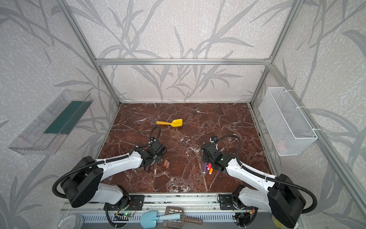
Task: Insert the pens into the pen caps
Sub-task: 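Move the left gripper down over an orange marker and grasp it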
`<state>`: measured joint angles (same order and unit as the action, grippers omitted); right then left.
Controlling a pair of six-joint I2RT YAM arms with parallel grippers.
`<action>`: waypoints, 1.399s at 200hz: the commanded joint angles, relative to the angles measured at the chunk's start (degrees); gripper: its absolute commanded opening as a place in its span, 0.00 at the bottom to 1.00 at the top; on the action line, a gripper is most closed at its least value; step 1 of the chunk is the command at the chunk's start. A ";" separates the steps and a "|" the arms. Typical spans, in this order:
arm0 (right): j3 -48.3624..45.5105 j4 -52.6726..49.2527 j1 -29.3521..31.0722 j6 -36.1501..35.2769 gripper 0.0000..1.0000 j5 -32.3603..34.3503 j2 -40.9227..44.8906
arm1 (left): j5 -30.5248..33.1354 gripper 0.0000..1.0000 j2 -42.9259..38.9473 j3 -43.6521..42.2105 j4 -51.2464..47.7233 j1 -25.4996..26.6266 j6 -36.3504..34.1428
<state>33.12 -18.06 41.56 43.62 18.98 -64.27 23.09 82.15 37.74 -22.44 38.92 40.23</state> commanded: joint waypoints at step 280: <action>-3.74 -0.48 -0.25 -1.91 0.53 -1.92 11.01 | -10.04 0.23 11.71 8.06 -0.39 -5.71 -3.58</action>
<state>30.11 -18.35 41.56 42.11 17.02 -54.17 13.54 92.05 45.74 -20.16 33.41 36.53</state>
